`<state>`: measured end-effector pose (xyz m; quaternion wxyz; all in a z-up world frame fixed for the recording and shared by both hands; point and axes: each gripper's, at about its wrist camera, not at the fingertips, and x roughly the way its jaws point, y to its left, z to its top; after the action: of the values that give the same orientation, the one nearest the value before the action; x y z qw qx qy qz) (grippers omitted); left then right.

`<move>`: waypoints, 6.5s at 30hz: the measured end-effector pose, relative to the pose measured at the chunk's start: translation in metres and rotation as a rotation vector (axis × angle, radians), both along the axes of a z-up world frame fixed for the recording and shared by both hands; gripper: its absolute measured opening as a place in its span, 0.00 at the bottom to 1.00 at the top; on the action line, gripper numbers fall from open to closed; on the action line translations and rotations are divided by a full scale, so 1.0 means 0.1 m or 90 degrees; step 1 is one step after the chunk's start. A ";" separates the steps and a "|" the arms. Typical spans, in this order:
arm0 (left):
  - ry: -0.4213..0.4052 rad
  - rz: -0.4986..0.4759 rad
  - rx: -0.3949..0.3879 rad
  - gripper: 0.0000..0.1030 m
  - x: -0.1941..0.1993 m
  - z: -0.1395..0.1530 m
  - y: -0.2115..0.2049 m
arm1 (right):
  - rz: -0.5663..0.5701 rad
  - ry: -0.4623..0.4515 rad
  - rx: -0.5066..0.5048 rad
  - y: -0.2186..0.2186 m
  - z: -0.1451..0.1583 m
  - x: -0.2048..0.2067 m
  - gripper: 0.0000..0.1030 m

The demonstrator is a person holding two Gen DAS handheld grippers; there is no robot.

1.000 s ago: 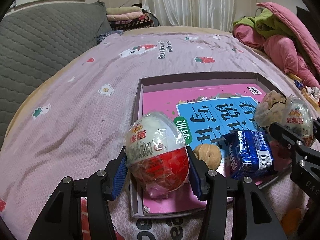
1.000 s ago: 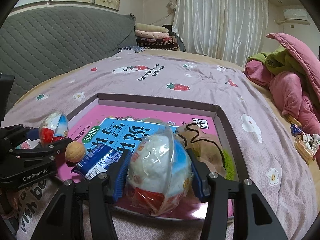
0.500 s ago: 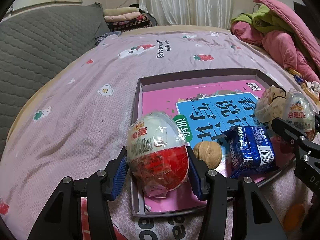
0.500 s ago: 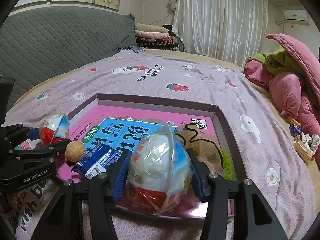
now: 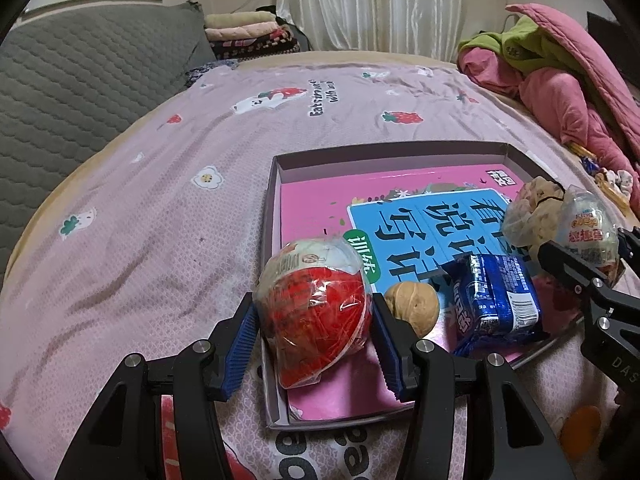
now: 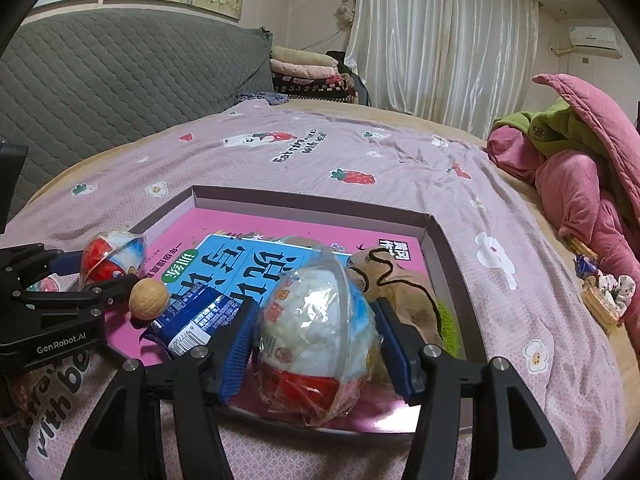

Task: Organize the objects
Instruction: 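Open the left gripper to release the egg while the right gripper releases its egg, then lift both open grippers up and back away from the tray, then move both grippers down toward the two mandarin oranges on the sheet, then close the right gripper on one orange while the left gripper closes on the other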

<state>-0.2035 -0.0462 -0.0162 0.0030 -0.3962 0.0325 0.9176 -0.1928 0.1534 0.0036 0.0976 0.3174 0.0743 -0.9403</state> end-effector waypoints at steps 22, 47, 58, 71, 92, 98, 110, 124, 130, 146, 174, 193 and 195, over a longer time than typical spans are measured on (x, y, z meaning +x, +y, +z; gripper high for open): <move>0.016 -0.014 0.011 0.58 0.06 0.08 0.01 | 0.002 0.017 0.011 0.02 0.04 0.02 0.68; 0.041 -0.008 0.025 0.65 0.12 0.21 0.09 | -0.006 0.040 0.011 0.07 0.11 0.09 0.68; 0.061 0.002 0.042 0.70 0.16 0.29 0.07 | -0.007 0.053 0.009 0.08 0.16 0.12 0.70; 0.092 -0.009 0.057 0.71 0.25 0.40 0.12 | -0.009 0.078 0.004 0.11 0.23 0.16 0.70; 0.178 0.018 0.069 0.72 0.69 0.73 0.14 | 0.017 0.172 0.001 0.19 0.59 0.60 0.77; 0.182 0.014 0.063 0.72 0.78 0.72 0.18 | 0.037 0.192 0.008 0.14 0.65 0.80 0.78; 0.173 -0.013 0.056 0.76 0.94 0.68 0.29 | 0.100 0.203 0.015 0.00 0.64 1.14 0.85; 0.127 -0.043 0.075 0.76 1.05 0.58 0.27 | 0.133 0.174 0.019 0.02 0.54 1.31 0.85; 0.099 -0.042 0.082 0.76 1.06 0.50 0.23 | 0.141 0.145 0.017 0.05 0.47 1.33 0.85; 0.031 -0.080 0.086 0.76 1.07 0.27 0.29 | 0.170 0.092 0.060 0.08 0.24 1.32 0.85; -0.052 -0.163 0.047 0.76 1.19 -0.07 0.46 | 0.200 0.003 0.120 0.07 -0.16 1.27 0.85; -0.072 -0.181 0.057 0.71 1.15 -0.13 0.53 | 0.215 -0.062 0.134 -0.06 -0.37 1.14 0.49; -0.071 -0.182 0.056 0.69 1.15 -0.13 0.54 | 0.220 -0.065 0.133 -0.07 -0.38 1.14 0.47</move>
<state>-0.0886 0.0083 -0.0297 0.1526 -0.4375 0.0483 0.8848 -0.0787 0.1469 -0.0342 0.2273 0.3558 0.2195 -0.8795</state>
